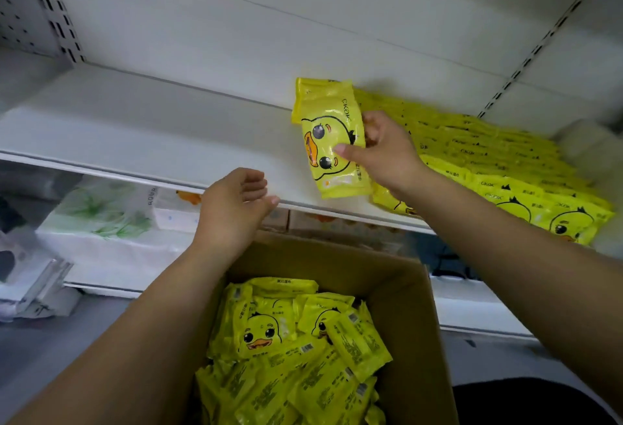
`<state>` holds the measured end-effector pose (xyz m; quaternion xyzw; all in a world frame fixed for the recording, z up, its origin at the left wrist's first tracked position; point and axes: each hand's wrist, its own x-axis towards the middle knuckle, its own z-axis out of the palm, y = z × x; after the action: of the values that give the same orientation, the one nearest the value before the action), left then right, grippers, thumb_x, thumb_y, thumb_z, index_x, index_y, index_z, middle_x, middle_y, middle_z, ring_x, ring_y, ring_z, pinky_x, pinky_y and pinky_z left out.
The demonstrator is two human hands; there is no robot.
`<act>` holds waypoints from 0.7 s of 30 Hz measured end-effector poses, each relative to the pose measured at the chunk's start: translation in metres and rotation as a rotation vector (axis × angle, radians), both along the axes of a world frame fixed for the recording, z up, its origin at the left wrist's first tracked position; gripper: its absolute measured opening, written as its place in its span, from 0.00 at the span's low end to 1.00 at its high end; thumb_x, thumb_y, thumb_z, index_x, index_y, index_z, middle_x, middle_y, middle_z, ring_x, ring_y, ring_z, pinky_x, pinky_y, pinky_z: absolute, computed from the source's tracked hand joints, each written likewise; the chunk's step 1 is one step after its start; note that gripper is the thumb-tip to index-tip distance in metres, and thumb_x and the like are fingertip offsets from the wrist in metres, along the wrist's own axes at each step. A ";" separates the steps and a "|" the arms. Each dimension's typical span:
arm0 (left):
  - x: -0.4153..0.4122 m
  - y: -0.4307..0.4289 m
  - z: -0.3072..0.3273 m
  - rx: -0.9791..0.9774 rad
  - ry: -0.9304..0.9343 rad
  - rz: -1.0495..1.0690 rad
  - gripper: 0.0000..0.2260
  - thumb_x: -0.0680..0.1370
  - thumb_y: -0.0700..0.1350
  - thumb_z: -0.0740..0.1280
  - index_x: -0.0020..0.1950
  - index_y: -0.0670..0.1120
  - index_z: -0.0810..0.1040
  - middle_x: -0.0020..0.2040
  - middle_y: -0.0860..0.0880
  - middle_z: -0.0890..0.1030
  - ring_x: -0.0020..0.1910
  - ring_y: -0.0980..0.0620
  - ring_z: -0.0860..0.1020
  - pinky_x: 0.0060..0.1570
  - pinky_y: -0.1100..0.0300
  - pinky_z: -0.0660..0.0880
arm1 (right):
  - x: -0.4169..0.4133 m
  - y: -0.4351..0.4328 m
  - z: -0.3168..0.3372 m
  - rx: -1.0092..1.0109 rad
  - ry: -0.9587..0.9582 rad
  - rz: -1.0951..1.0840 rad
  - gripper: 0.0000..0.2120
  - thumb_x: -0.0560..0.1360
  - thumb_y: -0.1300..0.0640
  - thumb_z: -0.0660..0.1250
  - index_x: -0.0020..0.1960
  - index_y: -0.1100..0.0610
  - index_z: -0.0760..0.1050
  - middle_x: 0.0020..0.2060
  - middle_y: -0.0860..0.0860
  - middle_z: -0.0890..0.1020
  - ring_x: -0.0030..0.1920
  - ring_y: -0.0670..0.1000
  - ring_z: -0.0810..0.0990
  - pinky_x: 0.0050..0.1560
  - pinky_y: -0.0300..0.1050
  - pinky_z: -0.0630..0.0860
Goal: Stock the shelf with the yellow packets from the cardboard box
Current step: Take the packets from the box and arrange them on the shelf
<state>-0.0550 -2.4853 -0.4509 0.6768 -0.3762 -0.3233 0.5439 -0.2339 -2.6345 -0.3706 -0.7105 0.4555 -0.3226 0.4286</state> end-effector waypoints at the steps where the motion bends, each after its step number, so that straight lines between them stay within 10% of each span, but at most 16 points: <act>1: 0.003 -0.005 -0.001 0.028 -0.164 0.009 0.17 0.76 0.44 0.76 0.64 0.46 0.80 0.61 0.48 0.83 0.62 0.51 0.80 0.64 0.56 0.75 | 0.003 -0.016 0.002 -0.065 0.059 -0.002 0.21 0.69 0.63 0.79 0.56 0.52 0.74 0.51 0.52 0.85 0.50 0.52 0.85 0.51 0.48 0.82; 9: 0.000 -0.025 -0.015 0.186 -0.680 -0.122 0.26 0.77 0.59 0.72 0.70 0.46 0.79 0.75 0.43 0.73 0.75 0.42 0.66 0.73 0.50 0.63 | 0.042 -0.104 0.007 -0.285 0.502 0.114 0.20 0.67 0.61 0.80 0.58 0.55 0.82 0.54 0.53 0.85 0.55 0.51 0.82 0.61 0.50 0.78; 21: 0.007 -0.040 -0.024 0.202 -0.700 -0.135 0.29 0.73 0.66 0.72 0.69 0.53 0.79 0.78 0.50 0.68 0.78 0.47 0.61 0.75 0.50 0.58 | 0.058 -0.163 -0.013 -0.512 0.703 0.087 0.18 0.67 0.59 0.80 0.55 0.58 0.82 0.49 0.55 0.83 0.52 0.57 0.80 0.54 0.52 0.76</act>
<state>-0.0476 -2.5251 -0.4749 0.7703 -0.5495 -0.1428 0.2903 -0.1762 -2.7979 -0.3839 -0.8790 0.4487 -0.1450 0.0708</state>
